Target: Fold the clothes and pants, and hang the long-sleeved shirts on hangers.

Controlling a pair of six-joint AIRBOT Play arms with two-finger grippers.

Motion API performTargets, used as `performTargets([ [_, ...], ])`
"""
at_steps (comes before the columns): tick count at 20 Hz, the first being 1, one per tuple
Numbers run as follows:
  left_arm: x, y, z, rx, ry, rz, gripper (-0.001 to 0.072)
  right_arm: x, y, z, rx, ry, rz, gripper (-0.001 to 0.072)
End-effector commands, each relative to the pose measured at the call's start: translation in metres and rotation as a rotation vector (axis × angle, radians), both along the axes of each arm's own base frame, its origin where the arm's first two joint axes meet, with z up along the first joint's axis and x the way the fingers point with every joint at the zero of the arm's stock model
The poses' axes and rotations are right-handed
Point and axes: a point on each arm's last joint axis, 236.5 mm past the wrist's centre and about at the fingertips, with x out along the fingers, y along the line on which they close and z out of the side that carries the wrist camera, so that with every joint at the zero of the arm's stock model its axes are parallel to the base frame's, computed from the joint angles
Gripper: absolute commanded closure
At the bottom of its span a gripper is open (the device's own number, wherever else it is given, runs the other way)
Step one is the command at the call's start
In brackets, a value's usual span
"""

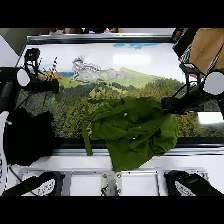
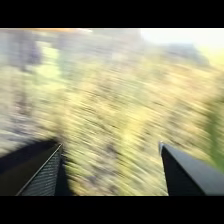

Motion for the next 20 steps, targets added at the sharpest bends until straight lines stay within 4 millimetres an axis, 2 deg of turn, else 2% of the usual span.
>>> performTargets([
  [1, 0.038, 0.066, -0.041, 0.169, 0.064, 0.058, 0.0057, 0.000, 0.000, 0.000, 0.000, 0.000, 0.000, 0.0700],
  [4, 0.054, 0.095, -0.094, 0.250, 0.162, 0.064, 0.0057, 0.000, 0.000, 0.000, 0.000, 0.000, 0.000, 0.0700],
  [6, 0.061, 0.098, -0.124, 0.251, 0.210, 0.060, 0.0057, 0.000, 0.000, 0.000, 0.000, 0.000, 0.000, 0.0700],
  [8, 0.069, 0.105, -0.145, 0.284, 0.240, 0.049, 0.0057, 0.000, 0.000, 0.000, 0.000, 0.000, 0.000, 0.0700],
  [11, 0.082, 0.111, -0.164, 0.299, 0.261, 0.050, 0.0057, 0.000, 0.000, 0.000, 0.000, 0.000, 0.000, 0.0700],
  [15, 0.084, 0.121, -0.180, 0.296, 0.298, 0.077, 0.0057, 0.000, 0.000, 0.000, 0.000, 0.000, 0.000, 0.0700],
  [20, 0.087, 0.122, -0.183, 0.291, 0.287, 0.074, 0.0059, 0.000, 0.000, 0.000, 0.000, 0.000, 0.000, 0.0700],
])
